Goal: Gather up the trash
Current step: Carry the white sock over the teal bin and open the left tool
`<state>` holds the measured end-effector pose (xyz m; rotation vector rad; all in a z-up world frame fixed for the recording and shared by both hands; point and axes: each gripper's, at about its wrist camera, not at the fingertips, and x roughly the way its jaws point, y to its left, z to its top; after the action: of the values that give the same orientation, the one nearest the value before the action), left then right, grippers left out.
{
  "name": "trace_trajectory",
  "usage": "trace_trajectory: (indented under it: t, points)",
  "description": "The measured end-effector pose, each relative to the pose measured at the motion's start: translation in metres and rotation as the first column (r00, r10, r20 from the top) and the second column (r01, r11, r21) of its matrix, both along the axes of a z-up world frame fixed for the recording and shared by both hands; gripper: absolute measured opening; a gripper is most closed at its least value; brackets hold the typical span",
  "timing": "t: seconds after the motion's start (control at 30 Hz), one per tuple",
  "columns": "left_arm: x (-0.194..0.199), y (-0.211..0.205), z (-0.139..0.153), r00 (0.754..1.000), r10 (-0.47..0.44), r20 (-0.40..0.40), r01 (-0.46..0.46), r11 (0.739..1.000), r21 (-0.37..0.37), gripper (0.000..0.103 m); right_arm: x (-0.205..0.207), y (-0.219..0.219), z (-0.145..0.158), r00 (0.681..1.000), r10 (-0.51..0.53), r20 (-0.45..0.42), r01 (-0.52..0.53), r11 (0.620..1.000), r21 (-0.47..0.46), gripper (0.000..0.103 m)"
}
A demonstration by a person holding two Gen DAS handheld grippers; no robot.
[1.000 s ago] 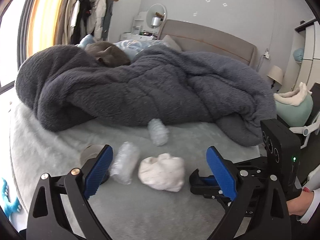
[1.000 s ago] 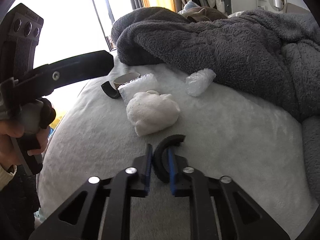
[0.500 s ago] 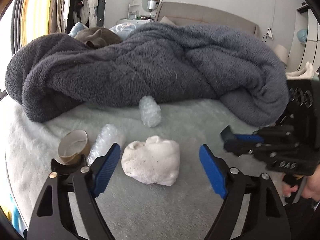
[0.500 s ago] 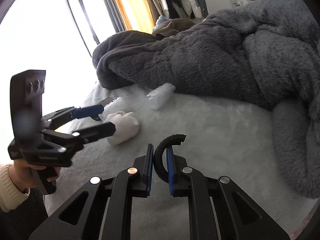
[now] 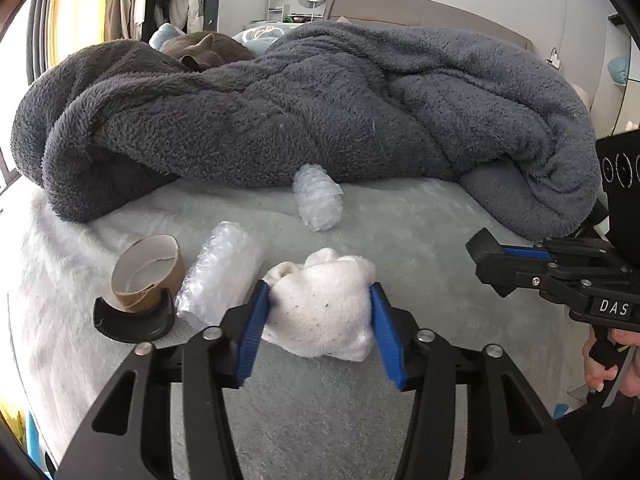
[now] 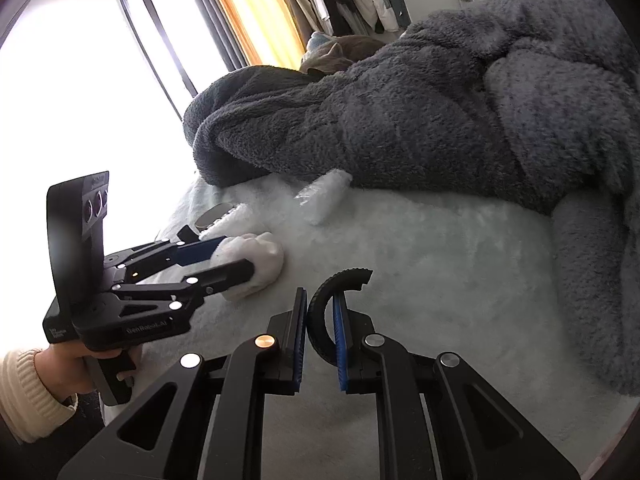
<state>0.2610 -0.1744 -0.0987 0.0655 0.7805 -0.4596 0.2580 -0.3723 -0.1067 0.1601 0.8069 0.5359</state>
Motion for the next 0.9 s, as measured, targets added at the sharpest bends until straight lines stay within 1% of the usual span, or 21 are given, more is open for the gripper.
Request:
trace_trajectory:
  t: [0.13,0.3,0.43,0.7,0.9]
  points:
    - [-0.003,0.002,0.004,1.0,-0.02,0.008,0.02,1.0,-0.007,0.044,0.002,0.007,0.001,1.0,0.0,-0.004,0.0,1.0,-0.002,0.013]
    - [-0.011,0.011,0.011,0.999,-0.045,0.022,0.045,0.998,-0.037,0.044,0.006,0.019,0.008,1.0,0.004,0.003,-0.004,1.0,0.021,0.013]
    - [-0.02,0.021,0.022,0.997,-0.057,0.049,0.059,0.997,-0.047,0.044,0.008,0.034,0.015,1.0,0.012,0.013,-0.012,1.0,0.017,0.013]
    - [-0.03,0.057,0.039,0.997,-0.018,0.072,0.023,0.997,-0.072,0.044,0.013,0.072,0.032,0.998,0.045,0.047,-0.046,0.999,0.027,0.013]
    - [-0.036,0.089,0.042,0.998,0.018,0.065,-0.014,0.998,-0.061,0.043,0.014,0.108,0.04,0.994,0.09,0.063,-0.091,0.996,0.022,0.013]
